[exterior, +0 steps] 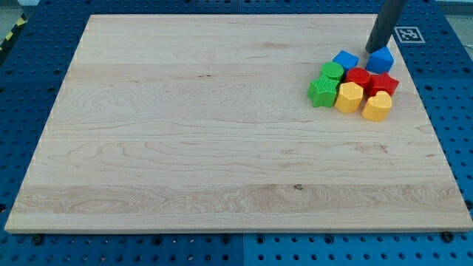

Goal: Push the blue triangle towards the red circle

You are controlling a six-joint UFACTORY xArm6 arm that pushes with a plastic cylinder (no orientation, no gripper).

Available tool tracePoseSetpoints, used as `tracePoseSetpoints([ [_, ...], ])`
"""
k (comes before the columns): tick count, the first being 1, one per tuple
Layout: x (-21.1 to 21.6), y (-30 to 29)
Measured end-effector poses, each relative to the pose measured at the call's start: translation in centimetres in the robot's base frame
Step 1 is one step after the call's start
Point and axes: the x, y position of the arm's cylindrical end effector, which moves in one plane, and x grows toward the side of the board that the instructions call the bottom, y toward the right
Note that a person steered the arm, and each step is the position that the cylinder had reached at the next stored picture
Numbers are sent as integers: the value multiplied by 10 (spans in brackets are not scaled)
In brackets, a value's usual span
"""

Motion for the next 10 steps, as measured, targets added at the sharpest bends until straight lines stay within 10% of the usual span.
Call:
tracePoseSetpoints([
  [10,18,-14],
])
